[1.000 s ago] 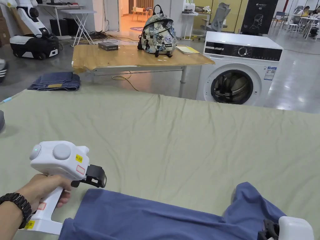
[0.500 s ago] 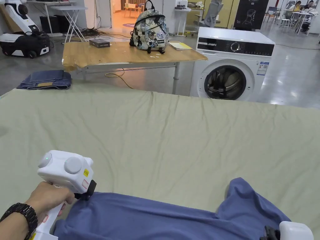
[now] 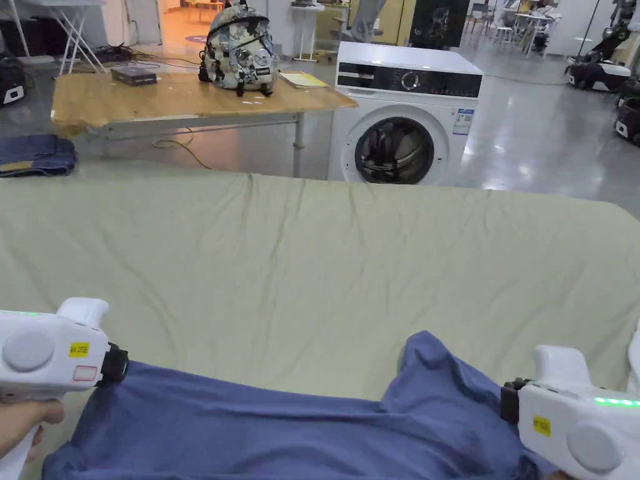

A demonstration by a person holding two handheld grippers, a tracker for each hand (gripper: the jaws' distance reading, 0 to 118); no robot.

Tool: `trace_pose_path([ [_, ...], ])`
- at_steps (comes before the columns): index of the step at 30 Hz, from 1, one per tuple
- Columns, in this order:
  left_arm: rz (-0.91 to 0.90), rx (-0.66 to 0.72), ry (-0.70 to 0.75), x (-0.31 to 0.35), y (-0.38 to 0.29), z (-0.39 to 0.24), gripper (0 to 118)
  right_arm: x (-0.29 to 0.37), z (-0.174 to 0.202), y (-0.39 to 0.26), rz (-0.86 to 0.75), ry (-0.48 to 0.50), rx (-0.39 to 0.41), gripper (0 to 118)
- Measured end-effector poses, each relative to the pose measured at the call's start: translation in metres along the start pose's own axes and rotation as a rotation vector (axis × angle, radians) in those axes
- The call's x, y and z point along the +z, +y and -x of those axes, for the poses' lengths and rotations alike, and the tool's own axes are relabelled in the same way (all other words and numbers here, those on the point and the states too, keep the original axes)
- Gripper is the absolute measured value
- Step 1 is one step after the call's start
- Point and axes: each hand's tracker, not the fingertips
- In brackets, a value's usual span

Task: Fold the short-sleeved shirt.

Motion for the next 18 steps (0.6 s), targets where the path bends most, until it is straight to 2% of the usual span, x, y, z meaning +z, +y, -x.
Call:
trace_pose_path([
  [2,-0.028,0.01,-0.002,0.005,-0.004,0.0,0,-0.023,-0.012,0.016,0.042,-0.009,0.008,0],
  [3,-0.025,0.016,-0.008,0.006,-0.004,0.001,0,-0.034,-0.016,0.024,0.083,-0.001,0.018,4],
  [4,-0.03,0.022,-0.007,0.006,-0.006,0.001,0,-0.045,-0.02,0.029,0.111,-0.031,0.043,22],
  [5,-0.035,0.026,-0.005,0.007,-0.007,0.001,0,-0.058,-0.023,0.035,0.16,-0.02,0.075,38],
  [7,-0.042,0.03,-0.004,0.008,-0.008,0.003,0,-0.079,-0.027,0.042,0.221,-0.009,0.095,65],
  [11,-0.047,0.054,-0.008,0.006,-0.011,0.007,0,-0.108,-0.022,0.043,0.254,-0.005,0.159,66],
  [13,-0.044,0.062,-0.01,0.004,-0.012,0.008,0,-0.124,-0.025,0.04,0.281,0.017,0.153,66],
  [15,-0.043,0.073,-0.009,0.004,-0.013,0.01,0,-0.139,-0.025,0.037,0.332,-0.002,0.149,66],
  [17,-0.043,0.084,-0.013,0.003,-0.013,0.012,0,-0.147,-0.026,0.033,0.363,0.011,0.115,55],
  [18,-0.045,0.089,-0.012,0.002,-0.014,0.013,0,-0.144,-0.028,0.034,0.343,0.019,0.094,38],
])
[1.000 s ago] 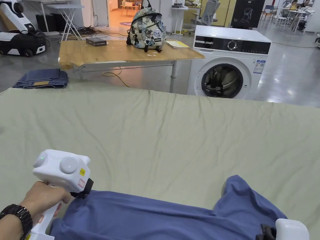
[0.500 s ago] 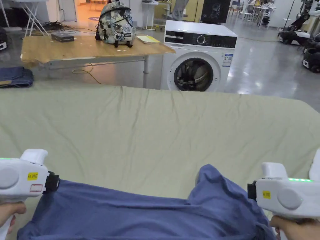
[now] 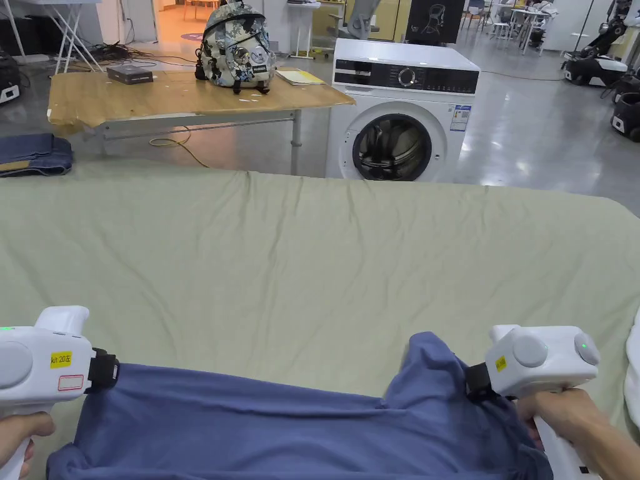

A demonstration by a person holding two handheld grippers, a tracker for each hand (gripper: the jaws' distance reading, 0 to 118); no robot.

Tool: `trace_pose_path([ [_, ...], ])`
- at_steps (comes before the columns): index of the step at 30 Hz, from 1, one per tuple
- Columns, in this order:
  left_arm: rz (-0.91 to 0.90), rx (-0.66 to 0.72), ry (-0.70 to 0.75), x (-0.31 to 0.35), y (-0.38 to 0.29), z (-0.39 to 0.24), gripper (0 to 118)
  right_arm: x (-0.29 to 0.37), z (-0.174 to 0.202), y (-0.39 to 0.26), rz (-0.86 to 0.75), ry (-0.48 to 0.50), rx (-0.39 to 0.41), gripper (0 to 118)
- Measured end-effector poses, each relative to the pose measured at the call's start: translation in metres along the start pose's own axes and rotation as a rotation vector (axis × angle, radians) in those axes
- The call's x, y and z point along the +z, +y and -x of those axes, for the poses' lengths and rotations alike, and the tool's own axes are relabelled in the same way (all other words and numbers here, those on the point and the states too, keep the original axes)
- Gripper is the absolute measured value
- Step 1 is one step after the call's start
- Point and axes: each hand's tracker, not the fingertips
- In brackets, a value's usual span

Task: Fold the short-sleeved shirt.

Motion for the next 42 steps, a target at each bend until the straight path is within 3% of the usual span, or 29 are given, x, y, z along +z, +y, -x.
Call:
trace_pose_path([
  [1,-0.002,0.003,0.002,-0.001,0.0,0.0,0,0.003,0.0,0.0,-0.015,0.001,-0.012,1],
  [6,0.002,0.007,0.006,-0.007,0.0,0.002,0,0.018,0.005,-0.01,-0.05,-0.006,-0.025,0],
  [9,0.003,0.009,0.008,-0.008,-0.001,0.003,0,0.036,0.0,-0.015,-0.113,0.032,-0.095,0],
  [19,-0.031,0.026,-0.031,0.015,-0.007,0.012,0,0.118,0.008,-0.045,-0.256,0.075,-0.082,0],
  [30,-0.117,0.052,-0.11,0.079,-0.043,0.033,0,0.208,-0.001,-0.124,-0.389,0.096,-0.081,0],
  [37,-0.079,0.003,-0.12,0.1,-0.079,0.052,0,0.226,-0.004,-0.179,-0.368,0.084,-0.043,0],
  [42,0.015,-0.028,-0.118,0.095,-0.116,0.058,0,0.217,0.002,-0.219,-0.263,0.052,0.002,0],
])
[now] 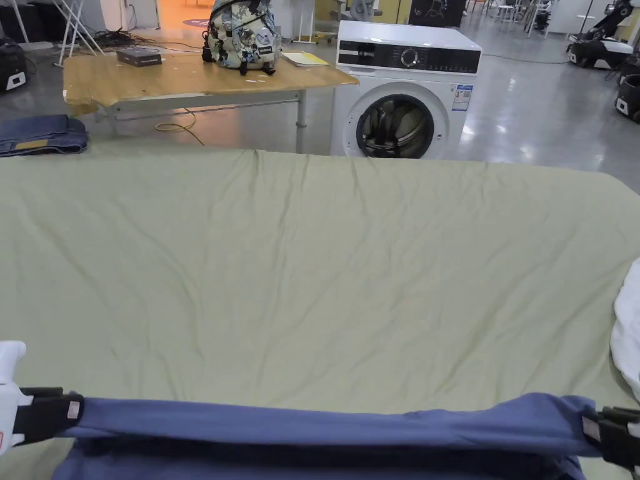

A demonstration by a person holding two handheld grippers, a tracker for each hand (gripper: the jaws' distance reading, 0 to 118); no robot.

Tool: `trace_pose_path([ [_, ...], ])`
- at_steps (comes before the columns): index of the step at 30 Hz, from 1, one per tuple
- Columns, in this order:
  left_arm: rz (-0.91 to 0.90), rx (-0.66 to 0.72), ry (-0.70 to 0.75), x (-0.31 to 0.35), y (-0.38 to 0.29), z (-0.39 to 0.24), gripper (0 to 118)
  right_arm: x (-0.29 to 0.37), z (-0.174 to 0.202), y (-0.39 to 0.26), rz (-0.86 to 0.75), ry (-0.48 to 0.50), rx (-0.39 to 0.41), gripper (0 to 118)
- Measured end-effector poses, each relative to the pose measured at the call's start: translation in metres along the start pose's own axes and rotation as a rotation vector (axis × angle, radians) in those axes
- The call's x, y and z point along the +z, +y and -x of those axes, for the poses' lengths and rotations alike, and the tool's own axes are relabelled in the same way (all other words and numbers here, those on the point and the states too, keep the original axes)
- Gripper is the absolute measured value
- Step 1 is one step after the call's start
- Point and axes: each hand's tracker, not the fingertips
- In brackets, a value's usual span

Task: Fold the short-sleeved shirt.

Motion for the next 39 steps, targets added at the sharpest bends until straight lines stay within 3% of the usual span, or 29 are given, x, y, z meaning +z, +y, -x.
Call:
trace_pose_path([
  [9,0.195,-0.031,0.037,-0.04,-0.051,0.006,0,-0.046,-0.01,-0.056,0.22,-0.045,-0.017,0],
  [19,0.216,-0.044,0.098,-0.048,-0.05,-0.021,0,-0.076,0.005,-0.055,0.261,-0.107,0.018,1],
  [21,0.203,-0.027,0.099,-0.043,-0.047,-0.023,7,-0.067,0.006,-0.051,0.264,-0.113,0.029,14],
  [22,0.192,-0.018,0.094,-0.039,-0.045,-0.025,16,-0.062,0.007,-0.048,0.261,-0.122,0.035,38],
  [24,0.151,0.007,0.087,-0.031,-0.04,-0.031,28,-0.048,0.009,-0.039,0.218,-0.203,0.074,50],
  [25,0.131,0.014,0.081,-0.028,-0.037,-0.035,32,-0.041,0.009,-0.034,0.188,-0.22,0.082,55],
  [26,0.1,0.011,0.078,-0.026,-0.032,-0.036,45,-0.033,0.009,-0.026,0.147,-0.222,0.079,62],
  [27,0.081,0.004,0.08,-0.025,-0.029,-0.04,49,-0.026,0.009,-0.019,0.119,-0.22,0.07,63],
  [32,-0.054,-0.032,0.084,-0.024,-0.005,-0.065,50,-0.005,0.025,0.01,-0.08,-0.25,0.05,63],
  [37,-0.26,-0.087,0.094,-0.02,0.01,-0.098,49,-0.008,0.054,0.027,-0.317,-0.162,-0.019,62],
  [39,-0.366,-0.101,0.116,-0.018,0.013,-0.11,46,-0.011,0.071,0.03,-0.413,-0.144,-0.037,48],
])
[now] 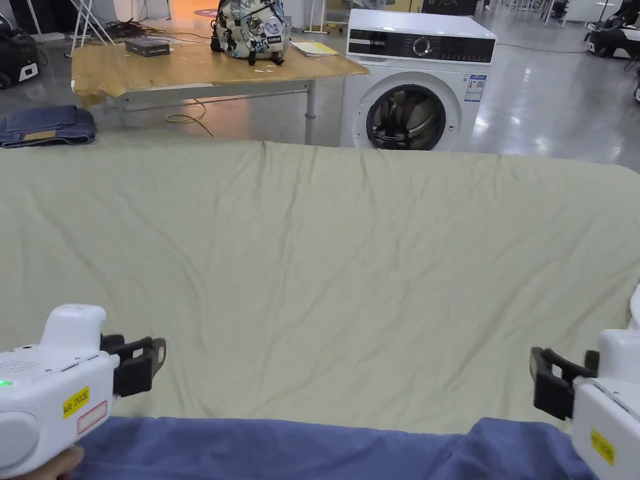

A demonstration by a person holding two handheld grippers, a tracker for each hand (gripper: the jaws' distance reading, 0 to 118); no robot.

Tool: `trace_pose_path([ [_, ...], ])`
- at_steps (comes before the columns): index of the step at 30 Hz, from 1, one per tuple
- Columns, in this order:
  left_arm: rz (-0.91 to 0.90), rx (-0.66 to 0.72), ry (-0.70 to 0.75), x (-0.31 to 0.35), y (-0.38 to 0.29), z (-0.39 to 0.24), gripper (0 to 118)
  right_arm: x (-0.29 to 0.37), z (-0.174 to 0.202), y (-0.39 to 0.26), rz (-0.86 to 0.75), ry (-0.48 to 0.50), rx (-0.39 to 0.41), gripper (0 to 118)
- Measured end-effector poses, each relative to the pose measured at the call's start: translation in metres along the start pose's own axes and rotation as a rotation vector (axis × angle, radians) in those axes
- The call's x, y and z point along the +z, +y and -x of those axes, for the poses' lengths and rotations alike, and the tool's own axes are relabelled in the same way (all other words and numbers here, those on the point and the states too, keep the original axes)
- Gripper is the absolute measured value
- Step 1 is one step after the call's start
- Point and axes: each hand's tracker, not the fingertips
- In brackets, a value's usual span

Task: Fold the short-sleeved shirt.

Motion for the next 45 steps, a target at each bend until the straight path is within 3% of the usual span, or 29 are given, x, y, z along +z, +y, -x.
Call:
trace_pose_path([
  [1,-0.032,0.004,0.003,0.001,0.002,-0.004,38,-0.005,0.004,-0.001,-0.024,0.001,-0.01,33],
  [3,-0.106,0.01,0.017,0.002,0.005,-0.012,19,-0.009,0.017,-0.002,-0.101,0.004,-0.039,20],
  [5,-0.166,-0.011,0.056,0.004,0.007,-0.021,3,-0.013,0.029,-0.002,-0.145,0.003,-0.051,0],
  [9,-0.256,-0.057,0.102,0.008,0.01,-0.03,0,-0.015,0.04,-0.003,-0.236,0.02,-0.096,0],
  [19,-0.299,0.011,0.085,0.028,0.003,0.001,0,-0.014,0.055,-0.006,-0.327,-0.022,-0.057,0],
  [25,0.0,0.097,-0.016,0.02,-0.007,0.055,0,-0.02,0.062,-0.008,-0.289,-0.007,-0.032,0],
  [29,0.177,0.235,-0.152,0.012,-0.02,0.101,0,-0.023,0.066,-0.011,-0.253,0.008,-0.018,0],
  [30,0.213,0.263,-0.17,0.01,-0.024,0.111,7,-0.024,0.066,-0.012,-0.247,0.012,-0.015,0],
  [34,0.296,0.269,-0.109,0.011,-0.032,0.123,76,-0.025,0.069,-0.014,-0.227,0.017,0.008,0],
  [39,0.405,0.438,-0.284,0.001,-0.053,0.159,78,-0.026,0.072,-0.015,-0.211,0.03,0.022,0],
  [44,0.549,0.523,-0.424,-0.036,-0.087,0.184,79,-0.027,0.075,-0.019,-0.203,0.037,0.022,0],
  [45,0.504,0.539,-0.471,-0.038,-0.092,0.187,79,-0.027,0.075,-0.021,-0.201,0.038,0.019,0],
])
